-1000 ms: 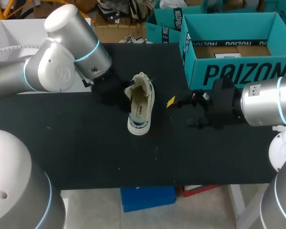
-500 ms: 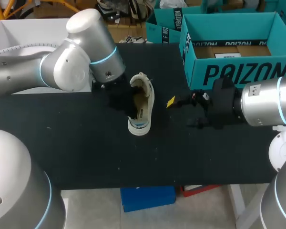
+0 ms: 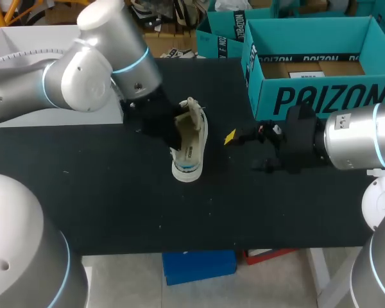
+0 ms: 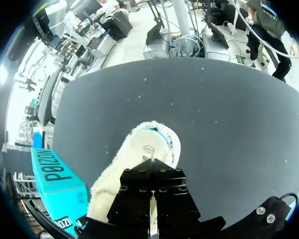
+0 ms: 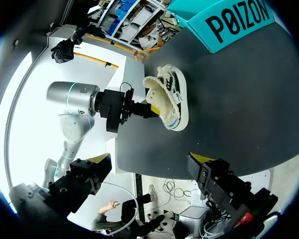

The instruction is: Take the shoe out of the shoebox, open the shoe tongue, remove and reinsert the insole, then place the shoe into the shoebox

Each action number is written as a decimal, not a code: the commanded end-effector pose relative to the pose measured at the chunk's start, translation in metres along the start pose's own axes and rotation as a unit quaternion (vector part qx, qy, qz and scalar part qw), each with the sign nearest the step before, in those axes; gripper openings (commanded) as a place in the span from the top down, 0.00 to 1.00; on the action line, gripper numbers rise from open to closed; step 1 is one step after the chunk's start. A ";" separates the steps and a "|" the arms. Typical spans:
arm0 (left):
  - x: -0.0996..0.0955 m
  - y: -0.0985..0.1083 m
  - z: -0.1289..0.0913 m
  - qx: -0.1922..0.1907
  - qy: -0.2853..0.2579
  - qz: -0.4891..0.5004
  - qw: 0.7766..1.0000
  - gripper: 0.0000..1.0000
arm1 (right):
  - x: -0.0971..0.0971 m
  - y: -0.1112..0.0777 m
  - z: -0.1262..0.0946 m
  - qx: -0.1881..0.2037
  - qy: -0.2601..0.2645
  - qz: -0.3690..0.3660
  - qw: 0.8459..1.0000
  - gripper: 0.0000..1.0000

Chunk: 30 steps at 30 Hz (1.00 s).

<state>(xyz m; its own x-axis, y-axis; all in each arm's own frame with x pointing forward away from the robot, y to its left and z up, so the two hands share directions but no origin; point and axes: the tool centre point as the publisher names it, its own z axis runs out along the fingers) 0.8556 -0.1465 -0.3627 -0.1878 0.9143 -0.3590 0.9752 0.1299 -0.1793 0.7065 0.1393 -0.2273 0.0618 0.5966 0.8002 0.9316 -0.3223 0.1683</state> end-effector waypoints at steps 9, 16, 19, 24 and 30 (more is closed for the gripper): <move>0.010 -0.027 0.010 -0.001 0.017 0.021 1.000 1.00 | 0.001 0.000 0.000 0.000 0.000 0.000 1.000 0.00; 0.003 -0.026 0.021 -0.002 0.021 0.032 0.999 1.00 | 0.001 0.000 0.000 0.000 0.000 0.000 1.000 0.00; -0.004 -0.025 0.023 -0.002 0.019 0.039 0.999 1.00 | 0.001 0.000 0.000 0.000 0.000 0.000 1.000 0.00; -0.009 -0.026 0.031 -0.001 0.025 0.049 0.998 1.00 | 0.001 0.000 0.000 0.000 0.000 0.000 1.000 0.00; -0.005 -0.025 0.043 0.004 0.033 0.049 0.998 1.00 | 0.001 0.000 0.000 0.000 0.000 0.000 1.000 0.00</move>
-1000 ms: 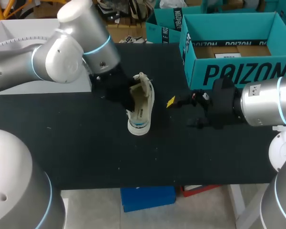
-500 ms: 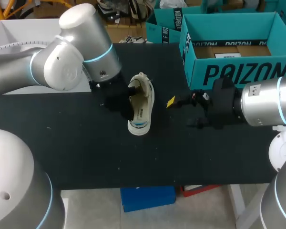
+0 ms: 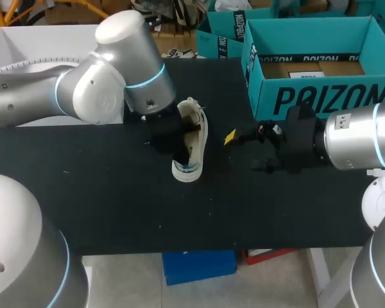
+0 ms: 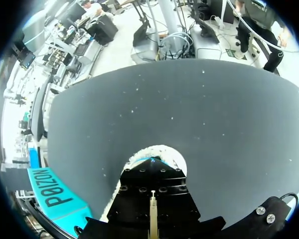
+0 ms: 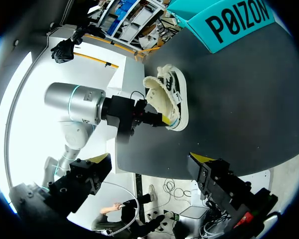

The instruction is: Take the shoe out of the shoebox, open the shoe tongue, remove and reinsert the insole, then place the shoe into the shoebox

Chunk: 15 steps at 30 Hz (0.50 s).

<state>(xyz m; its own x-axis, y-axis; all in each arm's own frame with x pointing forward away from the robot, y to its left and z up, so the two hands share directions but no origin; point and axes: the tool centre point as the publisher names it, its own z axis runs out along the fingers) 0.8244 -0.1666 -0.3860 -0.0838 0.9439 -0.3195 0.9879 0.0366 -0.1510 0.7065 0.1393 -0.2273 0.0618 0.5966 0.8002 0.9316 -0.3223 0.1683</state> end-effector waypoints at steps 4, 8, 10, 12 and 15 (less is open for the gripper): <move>0.003 0.007 0.018 0.000 0.011 0.001 1.000 1.00 | 0.001 0.000 0.000 0.000 0.000 0.000 1.000 0.00; 0.005 0.010 0.022 -0.003 0.020 0.000 1.000 1.00 | 0.001 0.000 0.000 0.000 0.000 0.000 1.000 0.00; 0.004 0.011 0.025 -0.005 0.024 0.002 1.000 1.00 | 0.001 0.000 0.000 0.000 0.000 0.000 1.000 0.00; 0.003 0.012 0.028 -0.006 0.028 0.004 1.000 1.00 | 0.001 0.000 0.000 0.000 0.000 0.000 1.000 0.00; 0.003 0.013 0.032 -0.008 0.035 0.007 0.999 1.00 | 0.001 0.000 0.000 0.000 0.000 0.000 1.000 0.00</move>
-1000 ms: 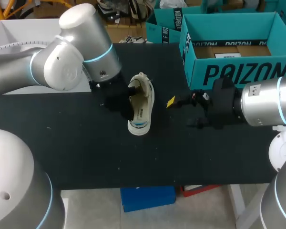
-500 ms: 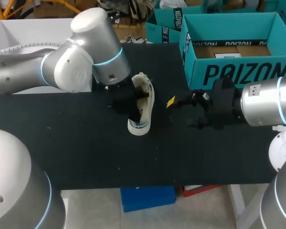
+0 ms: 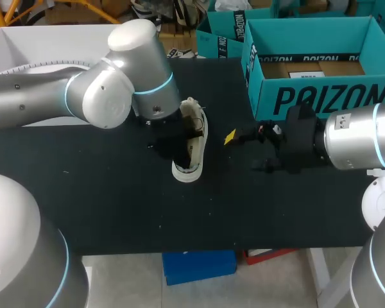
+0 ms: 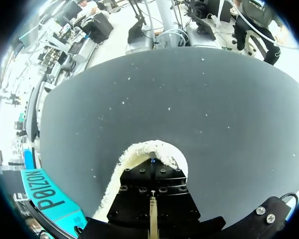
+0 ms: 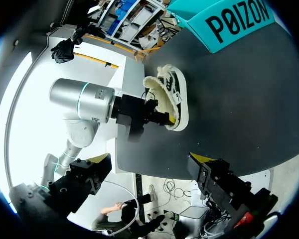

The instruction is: Take the shoe out of the shoebox, open the shoe tongue, remove and reinsert the insole, then place the shoe into the shoebox

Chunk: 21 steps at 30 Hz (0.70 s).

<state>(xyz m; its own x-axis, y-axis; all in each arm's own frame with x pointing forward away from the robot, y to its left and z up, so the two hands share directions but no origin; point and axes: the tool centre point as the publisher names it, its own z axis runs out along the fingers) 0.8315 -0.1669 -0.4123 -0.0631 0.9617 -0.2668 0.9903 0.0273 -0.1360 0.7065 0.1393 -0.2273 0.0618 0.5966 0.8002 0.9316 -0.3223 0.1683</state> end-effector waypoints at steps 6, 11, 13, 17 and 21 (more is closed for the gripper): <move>-0.004 0.001 0.007 -0.003 0.010 0.001 1.000 1.00 | 0.001 0.000 0.000 0.000 0.000 0.000 1.000 0.00; -0.004 -0.001 -0.014 -0.010 0.002 0.000 1.000 1.00 | 0.001 0.000 0.000 0.000 0.000 0.000 1.000 0.00; -0.005 -0.001 -0.025 -0.011 -0.003 0.000 1.000 1.00 | 0.001 0.000 0.000 0.000 0.000 0.000 1.000 0.00; -0.003 -0.009 -0.048 -0.008 -0.009 0.001 1.000 1.00 | 0.001 0.000 0.000 0.000 0.000 0.000 1.000 0.00; 0.003 -0.013 -0.071 -0.009 -0.009 -0.003 1.000 0.96 | 0.001 0.000 0.000 0.000 0.000 0.000 1.000 0.00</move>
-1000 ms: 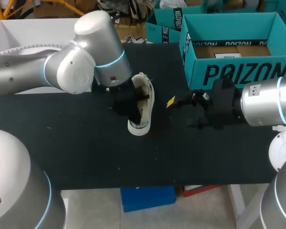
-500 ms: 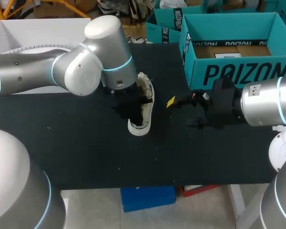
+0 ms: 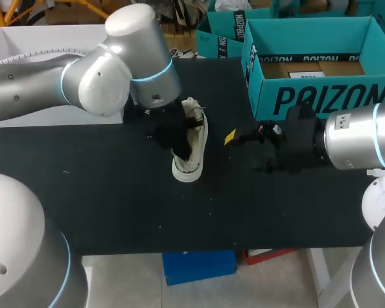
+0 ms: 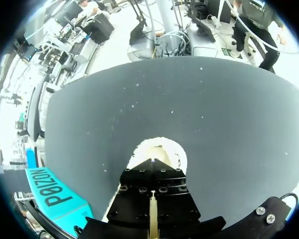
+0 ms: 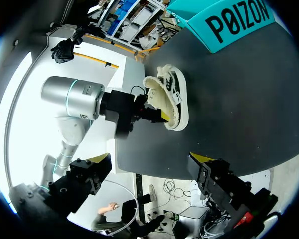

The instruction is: Take the shoe out of the shoebox, open the shoe tongue, remove and reinsert the insole, then place the shoe into the shoebox

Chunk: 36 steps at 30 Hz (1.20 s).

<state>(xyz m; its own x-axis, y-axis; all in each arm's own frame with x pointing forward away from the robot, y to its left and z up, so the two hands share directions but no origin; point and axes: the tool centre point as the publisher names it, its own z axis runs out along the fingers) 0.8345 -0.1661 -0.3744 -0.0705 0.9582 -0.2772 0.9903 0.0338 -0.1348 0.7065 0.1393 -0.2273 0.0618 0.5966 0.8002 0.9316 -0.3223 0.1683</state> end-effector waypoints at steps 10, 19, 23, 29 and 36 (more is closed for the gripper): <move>0.036 -0.014 -0.078 0.003 -0.061 -0.052 0.997 0.75 | 0.001 0.000 0.000 0.000 0.000 0.000 1.000 0.00; 0.053 0.006 -0.102 0.050 -0.182 -0.146 0.971 1.00 | 0.001 0.000 0.000 0.000 0.000 0.000 1.000 0.00; 0.057 0.015 -0.109 0.059 -0.222 -0.183 0.956 1.00 | 0.001 0.000 0.000 0.000 0.000 0.000 1.000 0.00; 0.057 0.039 -0.115 0.056 -0.254 -0.231 0.938 1.00 | 0.001 0.000 0.000 0.000 0.000 0.000 1.000 0.00; 0.045 0.068 -0.115 0.028 -0.264 -0.249 0.931 1.00 | 0.001 0.000 0.000 0.000 0.000 0.000 1.000 0.00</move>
<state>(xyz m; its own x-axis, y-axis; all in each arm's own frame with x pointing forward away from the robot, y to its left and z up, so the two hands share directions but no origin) 0.9073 -0.0786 -0.2817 -0.5813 0.5564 -0.5937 0.8137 0.4010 -0.4208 0.7065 0.1393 -0.2273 0.0618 0.5966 0.8002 0.9316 -0.3223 0.1683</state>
